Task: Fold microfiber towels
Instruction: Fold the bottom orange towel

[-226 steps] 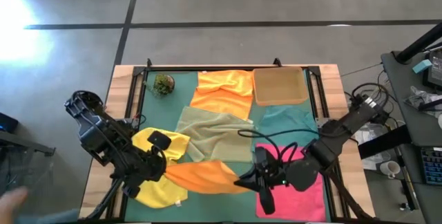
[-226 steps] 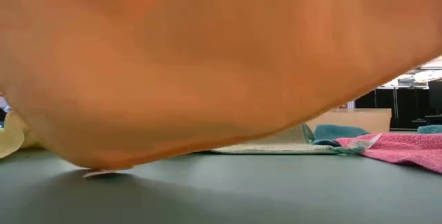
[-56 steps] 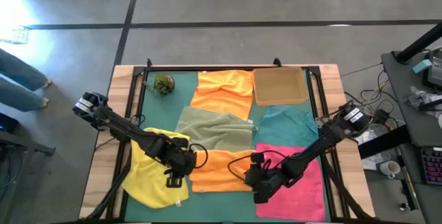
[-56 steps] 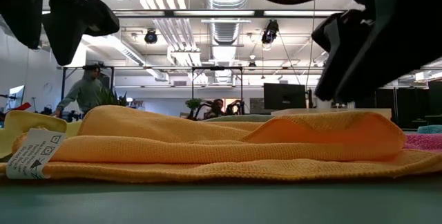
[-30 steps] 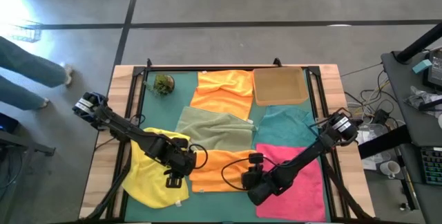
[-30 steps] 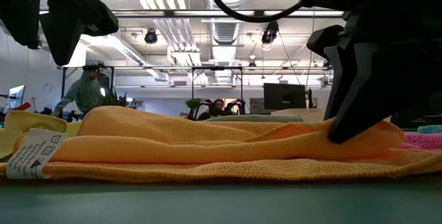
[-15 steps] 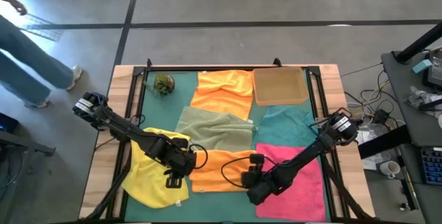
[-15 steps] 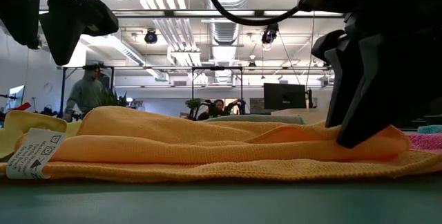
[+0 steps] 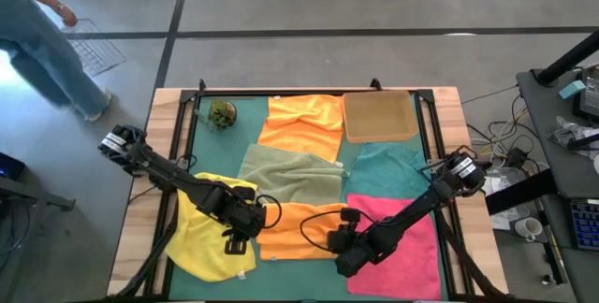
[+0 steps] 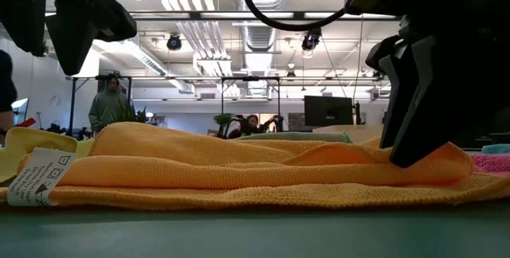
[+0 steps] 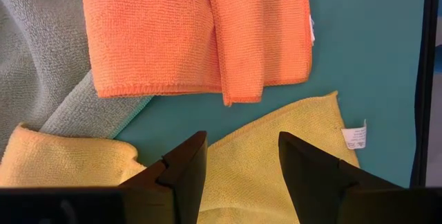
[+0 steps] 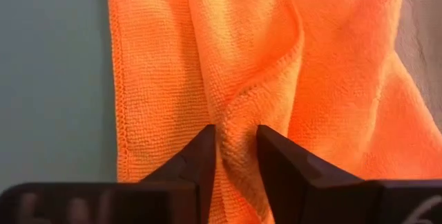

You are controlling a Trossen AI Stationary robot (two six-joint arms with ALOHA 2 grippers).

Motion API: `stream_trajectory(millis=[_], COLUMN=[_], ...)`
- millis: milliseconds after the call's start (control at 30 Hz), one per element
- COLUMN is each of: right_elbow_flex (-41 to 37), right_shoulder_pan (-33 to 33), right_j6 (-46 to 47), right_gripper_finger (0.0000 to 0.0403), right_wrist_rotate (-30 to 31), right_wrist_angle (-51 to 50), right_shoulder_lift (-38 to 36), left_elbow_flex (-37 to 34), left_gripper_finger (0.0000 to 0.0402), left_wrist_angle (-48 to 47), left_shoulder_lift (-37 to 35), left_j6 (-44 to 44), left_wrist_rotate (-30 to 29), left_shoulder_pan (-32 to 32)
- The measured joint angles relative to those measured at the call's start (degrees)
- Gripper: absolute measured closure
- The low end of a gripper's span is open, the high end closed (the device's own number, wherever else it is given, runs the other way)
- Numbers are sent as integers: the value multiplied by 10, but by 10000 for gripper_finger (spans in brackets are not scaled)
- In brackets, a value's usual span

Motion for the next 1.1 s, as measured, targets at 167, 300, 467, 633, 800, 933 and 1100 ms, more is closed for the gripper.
stream_trajectory(millis=[167, 300, 467, 633, 800, 933, 1100], right_elbow_flex=[0, 0, 1, 14, 26, 26, 24], right_shoulder_pan=[0, 0, 0, 15, 42, 67, 79], right_j6=[1, 13, 25, 3, -22, -34, -28], right_gripper_finger=[360, 383, 393, 394, 394, 394, 394], right_wrist_rotate=[-6, -7, -7, -8, -13, -26, -22], right_wrist_angle=[-1, -2, -3, -3, -1, -10, -37], right_shoulder_lift=[-6, -12, -22, -29, -32, -31, -29], left_elbow_flex=[0, 0, 0, 0, 0, 0, 0], left_gripper_finger=[237, 237, 237, 237, 237, 237, 237], left_wrist_angle=[0, 0, 0, 1, 3, 3, 5], left_shoulder_lift=[0, 0, 0, 0, 0, 0, 0], left_j6=[3, 4, 4, 4, 4, 2, 2], left_wrist_rotate=[0, 0, 0, -1, -1, -1, -1], left_shoulder_pan=[0, 0, 0, -4, -8, -9, -9])
